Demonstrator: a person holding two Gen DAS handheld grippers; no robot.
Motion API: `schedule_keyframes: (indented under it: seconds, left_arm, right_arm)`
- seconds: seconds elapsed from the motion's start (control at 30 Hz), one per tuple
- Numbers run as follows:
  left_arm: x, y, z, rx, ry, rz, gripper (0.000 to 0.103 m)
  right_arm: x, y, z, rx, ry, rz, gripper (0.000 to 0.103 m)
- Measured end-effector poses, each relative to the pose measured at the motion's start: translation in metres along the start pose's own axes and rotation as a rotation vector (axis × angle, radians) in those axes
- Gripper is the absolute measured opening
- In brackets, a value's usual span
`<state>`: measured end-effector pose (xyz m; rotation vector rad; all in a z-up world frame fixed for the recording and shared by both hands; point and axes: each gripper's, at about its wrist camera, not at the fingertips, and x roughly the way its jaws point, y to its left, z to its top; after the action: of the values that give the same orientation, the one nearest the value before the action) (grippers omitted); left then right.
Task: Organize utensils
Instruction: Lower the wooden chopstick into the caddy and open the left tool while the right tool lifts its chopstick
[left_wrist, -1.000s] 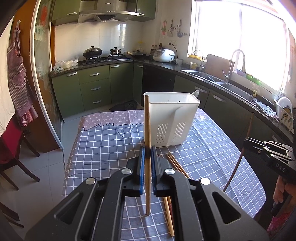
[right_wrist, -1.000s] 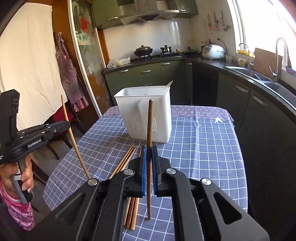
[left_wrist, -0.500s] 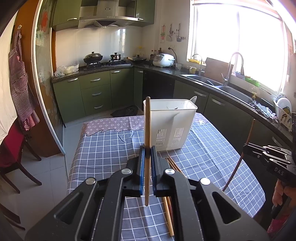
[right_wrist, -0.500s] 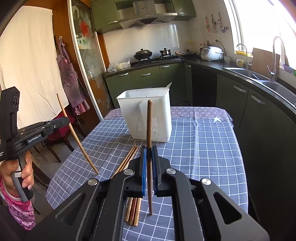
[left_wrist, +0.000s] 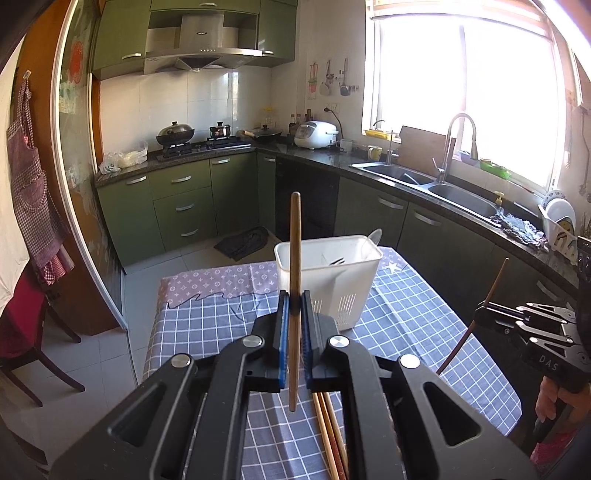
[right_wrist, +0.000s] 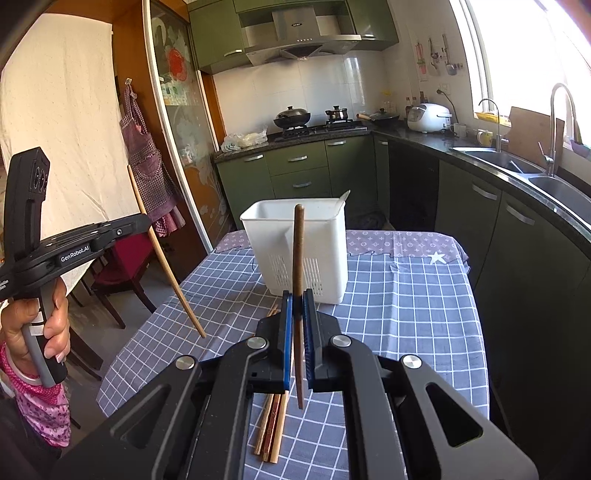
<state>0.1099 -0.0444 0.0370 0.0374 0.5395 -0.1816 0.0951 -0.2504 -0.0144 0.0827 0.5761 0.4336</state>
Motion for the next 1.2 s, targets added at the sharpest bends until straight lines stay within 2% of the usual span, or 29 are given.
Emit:
schedule_keyframes:
  seconds: [0.27,0.37,0.47,0.6,0.83,0.93,1.0,1.03,1.2]
  left_arm:
    - [-0.002,-0.003,0.077,-0.015,-0.156,-0.01,0.007]
    - [0.006,-0.008,0.104,-0.024,-0.222,0.003,0.007]
    - [0.024,-0.014,0.12,-0.017,-0.249,0.034,0.007]
    - [0.063,-0.021,0.121,-0.001,-0.192,0.05,0.007]
    - [0.113,-0.017,0.095,-0.004,-0.051,0.063,0.007]
    - [0.117,-0.012,0.086,0.001,-0.031,0.066,0.009]
    - [0.116,-0.007,0.081,-0.006,-0.031,0.067,0.02]
    - [0.114,-0.004,0.08,-0.015,-0.034,0.064,0.022]
    - [0.092,0.005,0.076,-0.03,-0.063,0.056,0.023]
  right_arm:
    - [-0.009,0.004,0.035,-0.036,-0.059,-0.004,0.006]
    - [-0.009,0.003,0.04,-0.039,-0.058,-0.001,0.006]
    - [-0.009,0.001,0.041,-0.037,-0.057,0.0,0.006]
    - [-0.01,-0.005,0.043,-0.034,-0.059,-0.005,0.006]
    - [-0.008,-0.007,0.054,-0.039,-0.066,-0.006,0.006]
    - [-0.006,-0.005,0.065,-0.043,-0.079,-0.009,0.006]
    - [-0.005,-0.004,0.074,-0.04,-0.09,-0.008,0.006]
    - [-0.005,-0.005,0.08,-0.035,-0.099,-0.006,0.006]
    - [-0.004,-0.008,0.114,-0.007,-0.16,-0.012,0.006]
